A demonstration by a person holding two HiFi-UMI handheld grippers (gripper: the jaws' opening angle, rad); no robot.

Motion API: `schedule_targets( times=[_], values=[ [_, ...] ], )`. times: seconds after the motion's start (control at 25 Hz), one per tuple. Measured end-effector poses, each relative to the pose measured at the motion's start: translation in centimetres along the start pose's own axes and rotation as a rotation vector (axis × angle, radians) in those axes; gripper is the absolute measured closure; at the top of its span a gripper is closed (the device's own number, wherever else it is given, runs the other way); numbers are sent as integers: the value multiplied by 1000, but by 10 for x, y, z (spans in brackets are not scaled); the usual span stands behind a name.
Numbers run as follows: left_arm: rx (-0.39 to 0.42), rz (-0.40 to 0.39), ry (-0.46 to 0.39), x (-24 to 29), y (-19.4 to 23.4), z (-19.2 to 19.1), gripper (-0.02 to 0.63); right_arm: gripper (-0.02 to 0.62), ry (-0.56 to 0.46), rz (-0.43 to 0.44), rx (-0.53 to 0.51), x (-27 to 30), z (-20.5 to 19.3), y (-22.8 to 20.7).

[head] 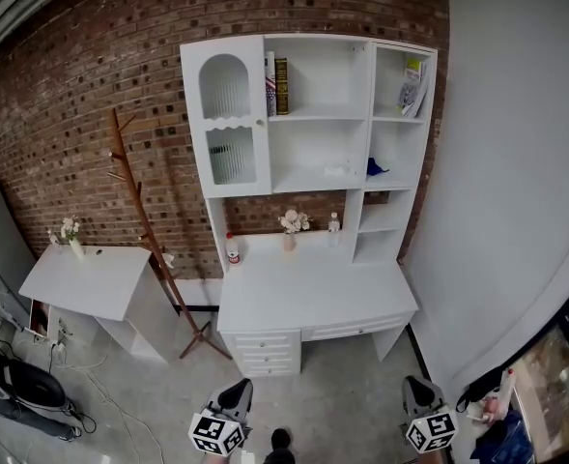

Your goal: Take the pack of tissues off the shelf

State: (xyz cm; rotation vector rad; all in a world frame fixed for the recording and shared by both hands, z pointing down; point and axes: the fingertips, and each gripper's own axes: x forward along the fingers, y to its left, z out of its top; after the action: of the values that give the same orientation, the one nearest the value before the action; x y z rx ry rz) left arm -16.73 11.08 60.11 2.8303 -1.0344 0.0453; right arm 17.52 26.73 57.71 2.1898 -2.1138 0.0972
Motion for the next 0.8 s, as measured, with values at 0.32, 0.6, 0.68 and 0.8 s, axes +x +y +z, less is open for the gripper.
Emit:
schedule_targets(
  times=[0.32, 0.6, 0.68, 0.8],
  values=[
    [-12, -37, 16, 48, 30, 1, 580, 561, 19, -31, 2, 44, 2, -7],
    [-12, -64, 39, 93, 60, 1, 580, 561, 25, -54, 22, 92, 6, -13],
    [-14, -69, 43, 104, 69, 1, 580, 561, 30, -51, 22, 107, 6, -12],
    [-18, -74, 45, 120, 85, 4, 580, 561, 32, -56, 25, 127, 9, -10]
  ],
)
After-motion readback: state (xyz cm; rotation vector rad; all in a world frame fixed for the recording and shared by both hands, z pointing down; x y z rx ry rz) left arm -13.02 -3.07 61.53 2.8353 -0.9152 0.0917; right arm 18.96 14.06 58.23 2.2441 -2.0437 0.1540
